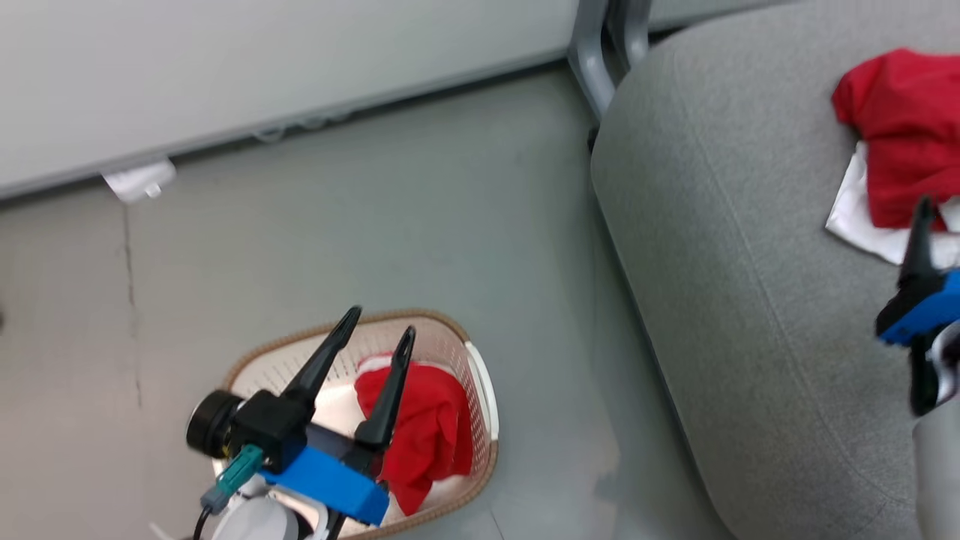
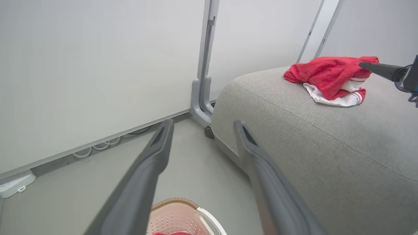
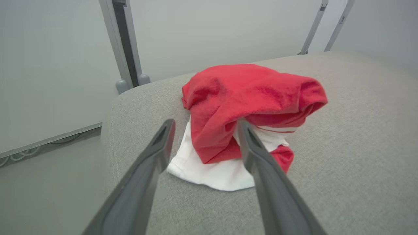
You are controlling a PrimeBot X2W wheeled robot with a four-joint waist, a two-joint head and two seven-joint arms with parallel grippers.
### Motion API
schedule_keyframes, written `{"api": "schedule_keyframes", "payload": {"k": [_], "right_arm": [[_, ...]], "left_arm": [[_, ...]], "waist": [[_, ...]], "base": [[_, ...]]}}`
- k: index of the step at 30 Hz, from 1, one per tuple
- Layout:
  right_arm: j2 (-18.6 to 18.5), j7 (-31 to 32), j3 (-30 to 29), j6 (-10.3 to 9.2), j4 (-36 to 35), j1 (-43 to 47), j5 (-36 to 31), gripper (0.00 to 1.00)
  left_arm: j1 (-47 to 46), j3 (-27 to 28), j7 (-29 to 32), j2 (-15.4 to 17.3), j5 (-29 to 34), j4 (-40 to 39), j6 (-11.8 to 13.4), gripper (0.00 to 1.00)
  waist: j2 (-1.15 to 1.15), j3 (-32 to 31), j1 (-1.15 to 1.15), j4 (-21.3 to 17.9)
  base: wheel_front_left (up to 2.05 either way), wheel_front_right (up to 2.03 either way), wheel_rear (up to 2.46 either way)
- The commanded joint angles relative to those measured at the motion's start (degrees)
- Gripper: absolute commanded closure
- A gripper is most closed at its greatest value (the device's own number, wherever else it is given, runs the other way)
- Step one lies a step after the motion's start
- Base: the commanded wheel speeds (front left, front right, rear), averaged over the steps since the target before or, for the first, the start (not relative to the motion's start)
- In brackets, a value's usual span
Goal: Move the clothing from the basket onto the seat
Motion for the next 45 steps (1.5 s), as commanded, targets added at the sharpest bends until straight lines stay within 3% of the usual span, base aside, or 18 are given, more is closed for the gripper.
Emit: {"api": "schedule_keyframes", "payload": {"k": [1,8,17,31,45], "right_arm": [[0.48,-0.40,1.00,-0.06,-0.69,2.24,-0.35,0.00],[3.92,-0.30,9.63,-0.06,-8.11,11.60,0.68,0.00],[7.72,2.99,19.38,-0.06,-23.86,25.09,0.07,0.00],[10.69,6.83,22.43,-0.06,-38.93,36.70,0.62,0.00],[10.87,7.94,22.26,-0.06,-42.22,38.08,2.91,0.00]], "left_arm": [[1.46,0.89,-0.20,-0.18,0.04,0.13,-0.08,0.00],[7.70,6.37,-0.20,-1.95,0.39,0.42,-0.08,0.00],[13.77,13.96,-0.20,-3.54,0.88,0.52,-0.04,0.00],[17.30,21.78,-0.20,-4.70,2.35,1.41,-0.05,0.00],[16.68,21.04,-0.20,-4.87,2.51,1.90,-0.07,0.00]], "waist": [[0.00,-4.46,0.01,0.77],[0.00,-10.03,0.01,2.68],[0.00,-14.08,0.01,5.43],[0.00,-16.40,0.01,8.59],[0.00,-15.88,0.01,9.61]], "base": [[0.00,0.00,0.00],[0.00,0.00,0.00],[0.00,0.00,0.00],[0.00,0.00,0.00],[0.00,0.00,0.00]]}}
